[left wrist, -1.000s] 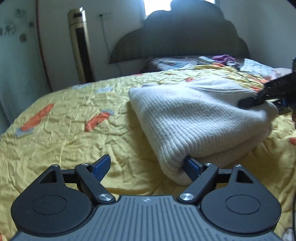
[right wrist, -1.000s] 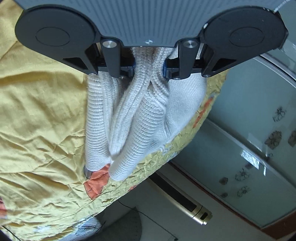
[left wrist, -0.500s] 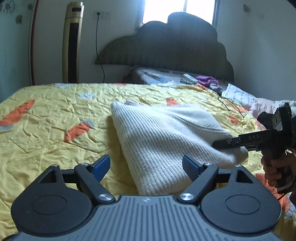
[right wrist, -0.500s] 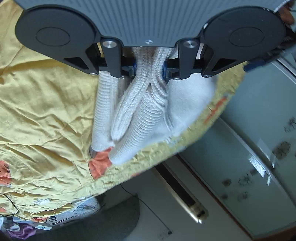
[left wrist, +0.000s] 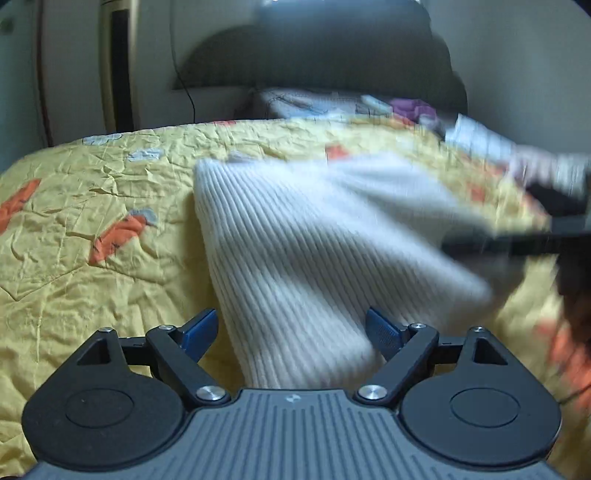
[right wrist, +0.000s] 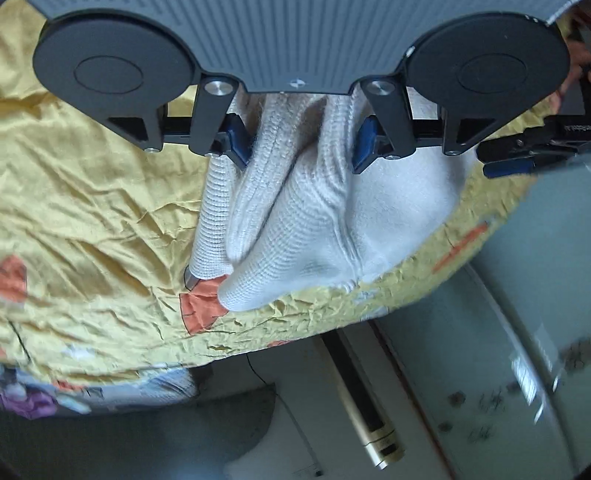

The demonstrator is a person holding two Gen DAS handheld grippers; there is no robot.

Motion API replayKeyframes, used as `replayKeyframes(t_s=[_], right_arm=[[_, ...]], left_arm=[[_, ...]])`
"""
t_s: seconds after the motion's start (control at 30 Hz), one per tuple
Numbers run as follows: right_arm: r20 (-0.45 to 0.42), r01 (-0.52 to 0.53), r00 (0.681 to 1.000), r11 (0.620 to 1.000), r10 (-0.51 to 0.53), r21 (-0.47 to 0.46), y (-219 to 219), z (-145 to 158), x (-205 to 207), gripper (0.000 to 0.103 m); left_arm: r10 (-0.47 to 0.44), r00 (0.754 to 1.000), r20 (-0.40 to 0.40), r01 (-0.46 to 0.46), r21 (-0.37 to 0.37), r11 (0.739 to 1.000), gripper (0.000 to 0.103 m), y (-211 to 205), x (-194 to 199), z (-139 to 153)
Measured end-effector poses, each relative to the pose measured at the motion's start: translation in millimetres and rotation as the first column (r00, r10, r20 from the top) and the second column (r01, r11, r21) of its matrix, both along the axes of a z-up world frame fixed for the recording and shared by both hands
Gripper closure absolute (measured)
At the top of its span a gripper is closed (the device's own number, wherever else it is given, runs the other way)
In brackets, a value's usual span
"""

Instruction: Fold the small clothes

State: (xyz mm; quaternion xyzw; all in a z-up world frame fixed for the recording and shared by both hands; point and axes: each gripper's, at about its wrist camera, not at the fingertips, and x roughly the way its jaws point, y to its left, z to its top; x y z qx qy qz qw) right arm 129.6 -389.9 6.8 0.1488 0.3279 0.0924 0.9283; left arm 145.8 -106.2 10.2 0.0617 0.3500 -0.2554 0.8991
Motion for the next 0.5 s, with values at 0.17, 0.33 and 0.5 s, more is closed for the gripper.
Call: replayKeyframes(t_s=[0.17, 0.33, 0.5], right_arm=[[0.055, 0.036, 0.998, 0.999, -0.036, -0.01, -5.2, 15.1, -5.9, 0.021], [-0.004, 0.039, 0.999, 0.991, -0.039, 0.125, -33.2, -0.7, 21.6, 0.005], [-0.074, 0.026, 0.997, 0.973, -0.01, 0.23, -38.4, -25.3, 49.6, 0.004]], left_arm=[[0.018, 1.0, -0.019, -0.021, -0.14, 0.99, 0.015, 19.1, 13.5, 11.3], [0.047, 0.986, -0.161, -0.102, -0.356, 0.929, 0.015, 42.5, 58.9, 15.1], [0.011, 0.939, -0.343, -0.18, -0.463, 0.868, 0.011, 52.0, 103.4, -9.3]])
